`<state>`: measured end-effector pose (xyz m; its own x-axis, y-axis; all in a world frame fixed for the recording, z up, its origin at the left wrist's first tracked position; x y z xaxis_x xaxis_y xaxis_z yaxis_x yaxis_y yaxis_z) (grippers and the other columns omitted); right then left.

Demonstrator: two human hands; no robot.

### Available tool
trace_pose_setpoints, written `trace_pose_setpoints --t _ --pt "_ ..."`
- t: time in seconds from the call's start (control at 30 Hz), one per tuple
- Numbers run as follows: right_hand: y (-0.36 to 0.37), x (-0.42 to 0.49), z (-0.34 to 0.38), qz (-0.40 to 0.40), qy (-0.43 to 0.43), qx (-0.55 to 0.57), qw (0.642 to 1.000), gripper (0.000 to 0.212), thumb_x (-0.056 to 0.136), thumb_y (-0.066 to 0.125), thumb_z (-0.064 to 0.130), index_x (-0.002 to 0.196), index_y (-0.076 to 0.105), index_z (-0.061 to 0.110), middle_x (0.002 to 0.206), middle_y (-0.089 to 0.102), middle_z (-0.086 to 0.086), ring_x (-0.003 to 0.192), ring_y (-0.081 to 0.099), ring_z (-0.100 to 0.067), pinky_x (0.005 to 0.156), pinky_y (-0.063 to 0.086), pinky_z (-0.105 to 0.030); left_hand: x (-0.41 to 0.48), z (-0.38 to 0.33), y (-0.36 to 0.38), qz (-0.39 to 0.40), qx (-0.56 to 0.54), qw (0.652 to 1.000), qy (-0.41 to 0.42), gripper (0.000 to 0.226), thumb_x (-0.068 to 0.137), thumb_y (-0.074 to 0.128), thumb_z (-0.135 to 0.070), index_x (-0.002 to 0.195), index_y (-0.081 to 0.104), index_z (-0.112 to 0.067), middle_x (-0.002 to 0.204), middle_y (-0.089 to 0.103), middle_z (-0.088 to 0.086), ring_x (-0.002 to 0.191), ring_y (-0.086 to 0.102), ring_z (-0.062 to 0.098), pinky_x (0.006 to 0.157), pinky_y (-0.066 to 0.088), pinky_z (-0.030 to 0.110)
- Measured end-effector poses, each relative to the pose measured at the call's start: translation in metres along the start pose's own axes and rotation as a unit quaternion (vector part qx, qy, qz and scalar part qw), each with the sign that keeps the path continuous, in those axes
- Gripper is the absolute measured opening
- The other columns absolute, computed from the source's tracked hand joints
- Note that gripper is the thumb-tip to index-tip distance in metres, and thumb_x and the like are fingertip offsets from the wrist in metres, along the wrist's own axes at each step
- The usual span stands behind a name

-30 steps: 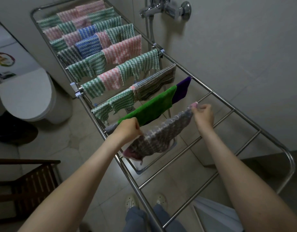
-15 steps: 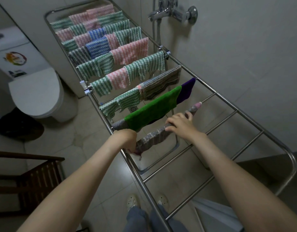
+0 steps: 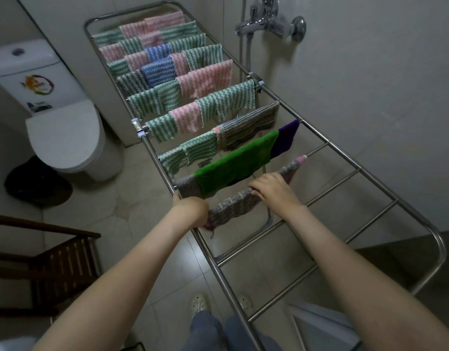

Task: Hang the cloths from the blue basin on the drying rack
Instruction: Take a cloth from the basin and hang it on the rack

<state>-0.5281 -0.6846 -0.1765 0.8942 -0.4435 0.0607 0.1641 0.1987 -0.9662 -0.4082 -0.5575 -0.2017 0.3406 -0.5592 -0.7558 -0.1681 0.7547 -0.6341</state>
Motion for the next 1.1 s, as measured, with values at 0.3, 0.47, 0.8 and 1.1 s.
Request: trace_pose_setpoints --t 0.3,0.47,0.8,1.1 --pt "-0.007 0.015 0.061 0.026 -0.042 0.060 0.997 0.045 0.094 0.052 0.038 0.134 0.047 0.018 0.136 0.050 0.003 0.133 0.034 -0.012 0.109 0.016 -0.031 -0.025 0.033 -0.021 -0.161 -0.221 0.962 0.009 0.041 0.088 0.055 -0.041 0.122 0.056 -0.018 0.118 0.058 0.006 0.107 0.055 0.025 0.095 0.042 0.041" --pt "-0.028 0.048 0.121 -0.001 -0.091 0.042 0.995 0.043 0.093 0.055 0.037 0.130 0.051 0.016 0.129 0.054 -0.001 0.126 0.042 -0.019 0.103 0.024 -0.035 -0.058 0.091 -0.031 -0.250 -0.324 0.912 -0.023 0.033 0.092 0.052 -0.032 0.117 0.060 -0.012 0.117 0.062 0.012 0.106 0.058 0.029 0.082 0.047 0.034" --pt "-0.035 0.155 0.335 -0.026 -0.234 0.068 0.970 0.044 0.087 0.054 0.042 0.120 0.059 0.014 0.118 0.062 -0.005 0.115 0.052 -0.025 0.091 0.033 -0.037 -0.156 0.296 0.024 -0.368 -0.403 0.819 -0.176 0.028 0.094 0.049 -0.029 0.111 0.061 -0.010 0.113 0.064 0.011 0.106 0.058 0.030 0.084 0.048 0.034" --pt "-0.009 0.226 0.504 0.062 -0.302 0.167 0.936 0.057 0.090 0.060 0.027 0.141 0.036 0.018 0.132 0.053 -0.005 0.123 0.047 -0.020 0.100 0.029 -0.030 -0.218 0.436 0.109 -0.391 -0.462 0.735 -0.304 0.024 0.096 0.048 -0.027 0.111 0.058 -0.011 0.105 0.063 0.008 0.093 0.058 0.023 0.074 0.048 0.034"
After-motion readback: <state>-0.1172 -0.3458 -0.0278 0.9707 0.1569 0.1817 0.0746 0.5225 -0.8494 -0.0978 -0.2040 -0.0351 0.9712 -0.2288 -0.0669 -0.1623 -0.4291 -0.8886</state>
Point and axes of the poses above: each hand's wrist, its own x-axis towards the middle knuckle, its own y-axis out of the palm, z = x × y, the point moved 9 cm from there along x, towards the middle knuckle
